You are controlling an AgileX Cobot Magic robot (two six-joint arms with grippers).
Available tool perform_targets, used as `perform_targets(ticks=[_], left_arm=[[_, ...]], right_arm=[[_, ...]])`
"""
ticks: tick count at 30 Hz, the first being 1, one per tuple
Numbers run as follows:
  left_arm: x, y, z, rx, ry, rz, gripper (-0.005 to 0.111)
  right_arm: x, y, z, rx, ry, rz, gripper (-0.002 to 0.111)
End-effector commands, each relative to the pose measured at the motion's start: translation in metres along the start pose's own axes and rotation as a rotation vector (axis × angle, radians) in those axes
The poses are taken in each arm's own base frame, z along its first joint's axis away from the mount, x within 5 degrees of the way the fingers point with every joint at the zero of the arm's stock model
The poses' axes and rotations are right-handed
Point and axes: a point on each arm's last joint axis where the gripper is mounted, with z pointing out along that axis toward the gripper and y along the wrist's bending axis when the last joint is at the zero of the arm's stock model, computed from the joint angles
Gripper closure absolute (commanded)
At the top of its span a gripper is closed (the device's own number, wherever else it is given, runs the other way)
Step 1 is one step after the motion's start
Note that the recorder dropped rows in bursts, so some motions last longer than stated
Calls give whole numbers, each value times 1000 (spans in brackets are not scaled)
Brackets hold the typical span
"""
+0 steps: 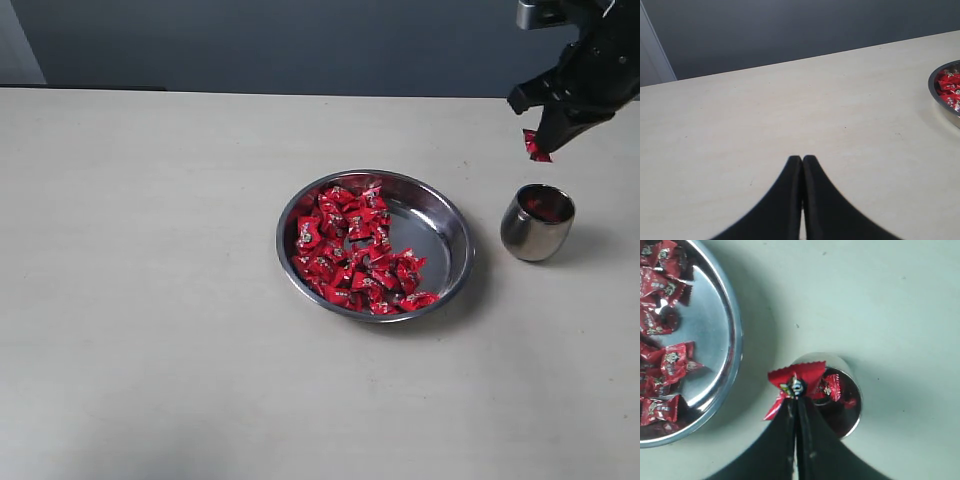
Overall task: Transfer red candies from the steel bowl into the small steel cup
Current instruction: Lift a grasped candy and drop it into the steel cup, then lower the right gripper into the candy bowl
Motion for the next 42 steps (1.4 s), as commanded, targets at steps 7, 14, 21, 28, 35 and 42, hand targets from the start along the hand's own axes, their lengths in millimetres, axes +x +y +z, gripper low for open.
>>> perform_targets(ticks=[7, 14, 21, 28, 35, 42], left_arm=[[-1, -1, 0, 10, -10, -4, 106], [-1, -1, 0, 10, -10, -4, 106], [-1, -1, 0, 10, -10, -4, 106], [-1, -1, 0, 10, -10, -4, 106], [-1, -1, 0, 10, -10, -4, 106], [-1, -1, 0, 10, -10, -4, 106]], right_arm=[[8, -17, 15, 64, 75, 51, 108], [9, -20, 37, 41, 127, 63, 104], [9, -21, 39, 43, 133, 62, 80], [0, 0, 26, -105, 35, 80, 80], [-13, 58, 37, -209, 51, -86, 80], [-13, 102, 73, -174, 169, -242, 80]])
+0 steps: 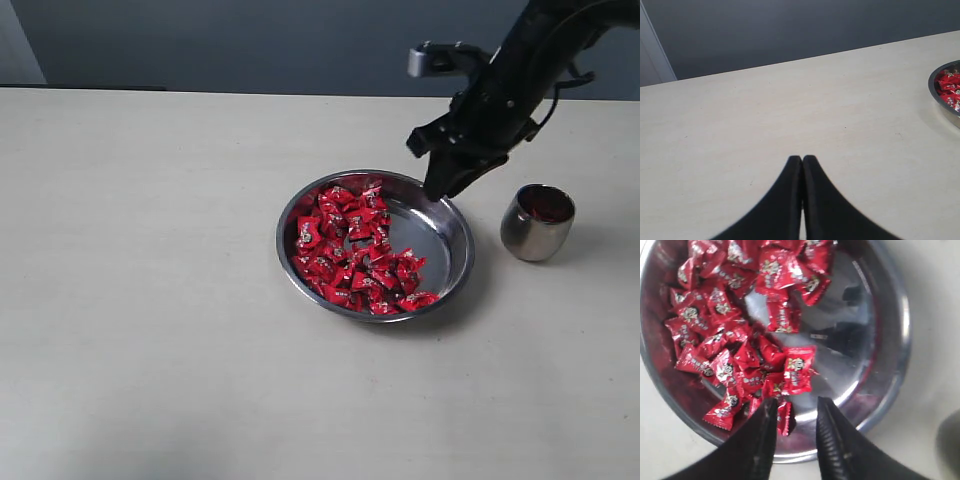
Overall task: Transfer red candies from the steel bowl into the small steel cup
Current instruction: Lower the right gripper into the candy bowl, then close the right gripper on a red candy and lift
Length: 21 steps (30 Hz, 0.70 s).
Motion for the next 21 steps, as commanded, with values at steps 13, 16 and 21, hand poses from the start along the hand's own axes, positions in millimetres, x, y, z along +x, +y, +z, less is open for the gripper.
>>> perform_targets(ticks=[13, 16, 21], left_arm=[[-1, -1, 0, 10, -10, -4, 106], [-1, -1, 0, 10, -10, -4, 106], [-1, -1, 0, 10, -10, -4, 106]], right_arm=[[-4, 11, 66, 59, 194, -86, 80], [-3, 9, 73, 50, 210, -79, 80], [-3, 7, 82, 44, 220, -71, 80]])
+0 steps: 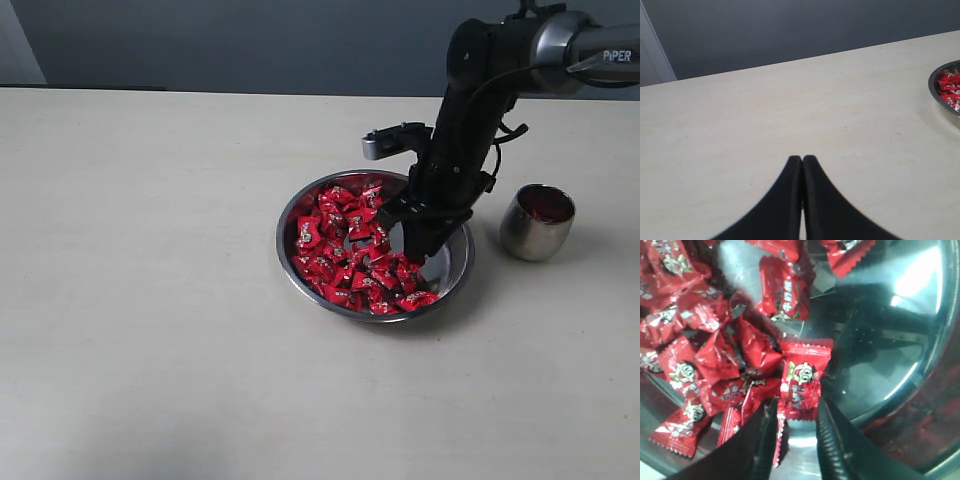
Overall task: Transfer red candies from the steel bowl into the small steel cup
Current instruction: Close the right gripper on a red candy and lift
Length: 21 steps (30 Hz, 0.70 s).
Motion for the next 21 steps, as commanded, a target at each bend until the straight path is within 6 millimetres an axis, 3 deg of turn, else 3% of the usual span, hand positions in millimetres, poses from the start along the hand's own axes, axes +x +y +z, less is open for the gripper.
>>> perform_targets(ticks=[1, 13, 18, 21], left_arm=[[-1, -1, 0, 10, -10, -4, 106], [-1, -1, 0, 10, -10, -4, 106], [-1, -1, 0, 10, -10, -4, 106], [-1, -1, 0, 10, -10, -4, 106]], right_arm=[[-3, -2, 5, 4, -8, 0, 80], [-7, 0, 13, -42, -22, 23, 79], [-9, 0, 12, -39, -33, 20, 61], [-10, -1, 13, -32, -49, 21, 62]])
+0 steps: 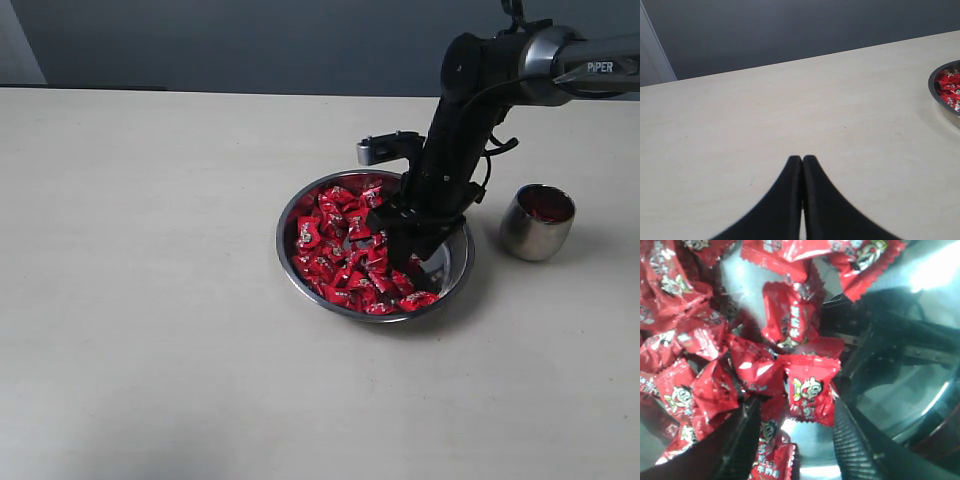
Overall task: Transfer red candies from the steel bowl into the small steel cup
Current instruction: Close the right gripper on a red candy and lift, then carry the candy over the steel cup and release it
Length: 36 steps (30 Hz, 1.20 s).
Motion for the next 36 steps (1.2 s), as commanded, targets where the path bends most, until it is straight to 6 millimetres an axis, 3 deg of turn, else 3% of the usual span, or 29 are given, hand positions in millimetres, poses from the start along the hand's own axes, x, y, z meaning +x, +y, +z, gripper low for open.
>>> perform_targets(ticks=[1, 16, 22, 24, 29, 36], left_arm=[[-1, -1, 0, 10, -10, -4, 106], [-1, -1, 0, 10, -10, -4, 106], [-1, -1, 0, 10, -10, -4, 106], [-1, -1, 0, 10, -10, -4, 106], [-1, -1, 0, 10, -10, -4, 106], [-1, -1, 0, 10, -10, -4, 106]], right_arm=[[-5, -1, 1, 14, -35, -10, 64], [-7, -5, 12, 7, -20, -3, 69], [-9, -4, 6, 12, -25, -12, 106], [-9, -4, 4, 19, -27, -16, 109], [-7, 0, -14, 51, -58, -36, 109], [2, 7, -62, 179, -142, -68, 109]])
